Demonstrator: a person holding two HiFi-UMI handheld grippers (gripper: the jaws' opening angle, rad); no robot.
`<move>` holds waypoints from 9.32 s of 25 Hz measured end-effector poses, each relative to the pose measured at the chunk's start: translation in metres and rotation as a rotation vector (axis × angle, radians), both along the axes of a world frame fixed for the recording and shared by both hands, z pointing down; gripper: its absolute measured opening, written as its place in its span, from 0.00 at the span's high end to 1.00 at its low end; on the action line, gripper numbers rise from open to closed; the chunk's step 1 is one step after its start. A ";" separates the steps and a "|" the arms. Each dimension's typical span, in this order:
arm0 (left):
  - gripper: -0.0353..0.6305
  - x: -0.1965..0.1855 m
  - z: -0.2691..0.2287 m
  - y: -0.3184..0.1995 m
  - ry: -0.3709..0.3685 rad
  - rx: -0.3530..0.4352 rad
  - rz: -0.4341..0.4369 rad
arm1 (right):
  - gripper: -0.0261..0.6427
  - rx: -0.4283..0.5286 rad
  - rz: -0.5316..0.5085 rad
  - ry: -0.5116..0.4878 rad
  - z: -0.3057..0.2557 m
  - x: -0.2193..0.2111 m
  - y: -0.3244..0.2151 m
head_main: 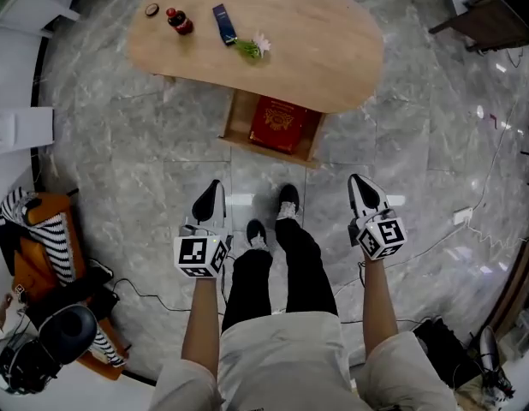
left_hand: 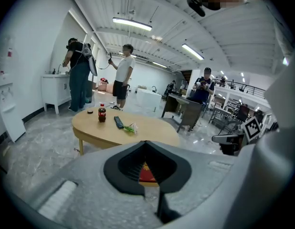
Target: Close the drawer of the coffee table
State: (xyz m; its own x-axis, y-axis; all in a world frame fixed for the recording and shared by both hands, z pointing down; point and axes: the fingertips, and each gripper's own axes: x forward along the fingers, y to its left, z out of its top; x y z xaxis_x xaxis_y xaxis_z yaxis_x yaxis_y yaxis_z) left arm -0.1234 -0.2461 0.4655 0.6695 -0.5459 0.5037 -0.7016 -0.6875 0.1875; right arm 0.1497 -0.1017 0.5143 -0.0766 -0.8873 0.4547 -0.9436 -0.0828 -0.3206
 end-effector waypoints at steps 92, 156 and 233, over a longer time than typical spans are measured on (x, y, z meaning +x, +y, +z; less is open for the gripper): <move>0.93 0.049 0.334 -0.064 0.206 0.262 0.245 | 0.78 0.449 -0.376 0.248 0.292 -0.029 -0.018; 0.93 0.178 0.331 -0.191 0.364 0.269 0.131 | 0.73 0.474 -0.189 0.251 0.288 0.111 -0.149; 0.93 -0.119 -0.189 0.204 0.143 0.021 0.113 | 0.94 -0.047 -0.036 0.045 -0.163 -0.247 0.131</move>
